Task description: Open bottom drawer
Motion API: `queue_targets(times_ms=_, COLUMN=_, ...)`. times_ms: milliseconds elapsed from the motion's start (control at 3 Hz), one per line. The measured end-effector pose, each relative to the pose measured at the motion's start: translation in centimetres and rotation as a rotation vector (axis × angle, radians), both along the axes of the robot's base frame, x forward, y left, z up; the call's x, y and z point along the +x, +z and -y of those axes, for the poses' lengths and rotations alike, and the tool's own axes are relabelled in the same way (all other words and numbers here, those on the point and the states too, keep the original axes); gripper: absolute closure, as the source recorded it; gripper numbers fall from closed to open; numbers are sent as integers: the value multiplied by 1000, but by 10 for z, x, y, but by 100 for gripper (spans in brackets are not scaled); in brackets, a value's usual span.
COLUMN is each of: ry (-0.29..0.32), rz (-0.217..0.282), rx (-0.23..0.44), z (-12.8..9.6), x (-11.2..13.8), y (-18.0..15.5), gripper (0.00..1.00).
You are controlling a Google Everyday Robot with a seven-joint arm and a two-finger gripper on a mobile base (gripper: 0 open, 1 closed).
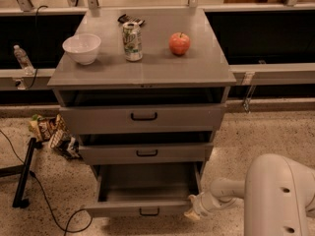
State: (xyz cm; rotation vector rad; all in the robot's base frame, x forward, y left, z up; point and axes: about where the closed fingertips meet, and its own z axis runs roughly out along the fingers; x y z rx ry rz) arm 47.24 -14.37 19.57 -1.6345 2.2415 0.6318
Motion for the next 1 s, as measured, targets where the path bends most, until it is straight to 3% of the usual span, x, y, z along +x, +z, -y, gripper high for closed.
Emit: queue_targets(times_ms=1000, ry=0, rz=0, rx=0, z=0, x=0, y=0, gripper=100)
